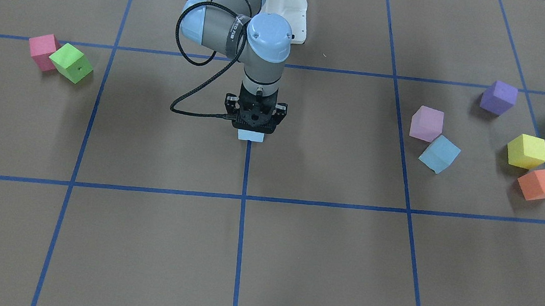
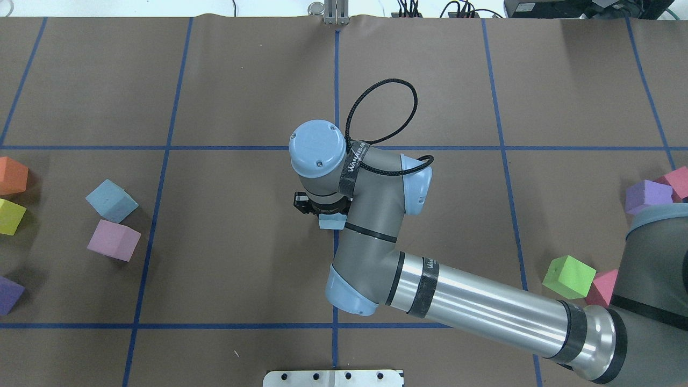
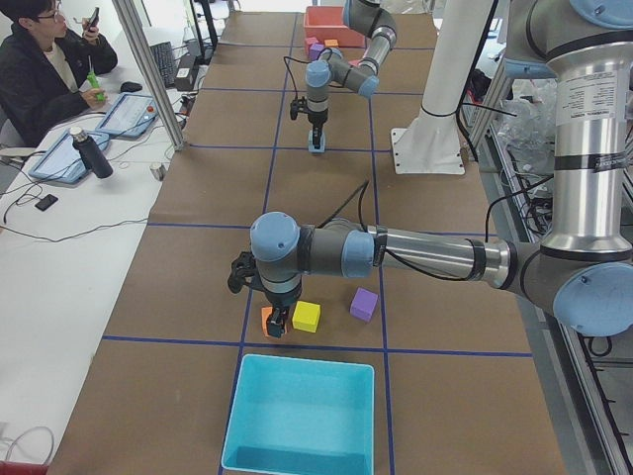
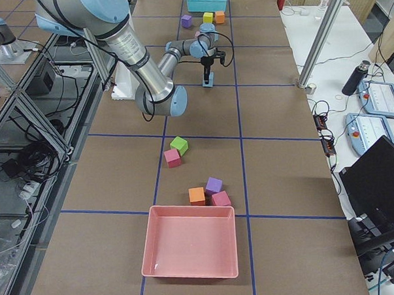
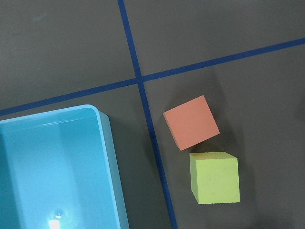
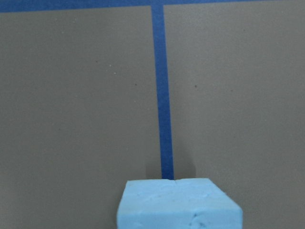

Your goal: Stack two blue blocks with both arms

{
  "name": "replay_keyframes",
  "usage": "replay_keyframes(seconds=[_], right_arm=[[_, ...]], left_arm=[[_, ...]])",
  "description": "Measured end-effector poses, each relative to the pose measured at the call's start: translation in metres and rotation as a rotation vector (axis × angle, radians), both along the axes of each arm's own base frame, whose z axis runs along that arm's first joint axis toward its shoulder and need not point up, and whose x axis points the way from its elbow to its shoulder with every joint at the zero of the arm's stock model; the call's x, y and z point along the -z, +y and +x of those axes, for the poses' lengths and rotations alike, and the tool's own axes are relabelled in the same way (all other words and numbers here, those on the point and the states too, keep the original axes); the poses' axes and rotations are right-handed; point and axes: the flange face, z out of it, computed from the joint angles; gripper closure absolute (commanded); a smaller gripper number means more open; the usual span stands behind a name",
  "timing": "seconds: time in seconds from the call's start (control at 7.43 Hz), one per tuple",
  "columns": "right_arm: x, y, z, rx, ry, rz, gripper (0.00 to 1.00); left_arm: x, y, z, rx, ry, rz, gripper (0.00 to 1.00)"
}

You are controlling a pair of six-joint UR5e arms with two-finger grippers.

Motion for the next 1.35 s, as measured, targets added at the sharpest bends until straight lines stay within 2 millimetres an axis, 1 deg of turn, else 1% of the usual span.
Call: replay_keyframes(seconds=[0.13,0.27,0.4,0.54,0.67,0.81,0.94,1.08,1.21,1.35], right_arm=[[-0.002,0.001,-0.003,-0.006,0.011,0.014,0.05],[-0.004,0.001,-0.005,-0.011,0.020,0.024,0.00],[-0.003,0.000,-0.005,-0.015,0.021,0.035,0.00],[0.007,-0.001,-0.002,-0.016,0.009,0.049,0.00],[0.025,-0.006,0.008,-0.023,-0.019,0.069,0.00],[0.043,-0.023,0.032,-0.040,-0.053,0.093,0.00],[0.053,-0.049,0.065,-0.057,-0.069,0.116,0.00],[0.051,-0.083,0.104,-0.063,-0.066,0.132,0.00],[0.033,-0.118,0.153,-0.050,-0.066,0.144,0.00],[0.005,-0.151,0.214,-0.022,-0.068,0.170,0.00]], left_arm=[[0.000,0.000,0.000,0.000,0.000,0.000,0.02],[0.000,0.000,0.000,0.000,0.000,0.000,0.02],[0.000,0.000,0.000,0.000,0.000,0.001,0.02],[0.000,-0.001,0.000,0.000,0.000,0.001,0.02],[0.000,-0.001,0.000,0.000,0.000,0.000,0.02],[0.003,-0.002,0.000,0.000,-0.001,0.005,0.02],[0.011,-0.006,0.000,0.001,-0.003,0.023,0.02],[0.026,-0.016,-0.001,0.002,-0.006,0.058,0.02],[0.046,-0.030,-0.003,0.006,-0.012,0.117,0.02],[0.068,-0.052,-0.005,0.016,-0.029,0.199,0.02]])
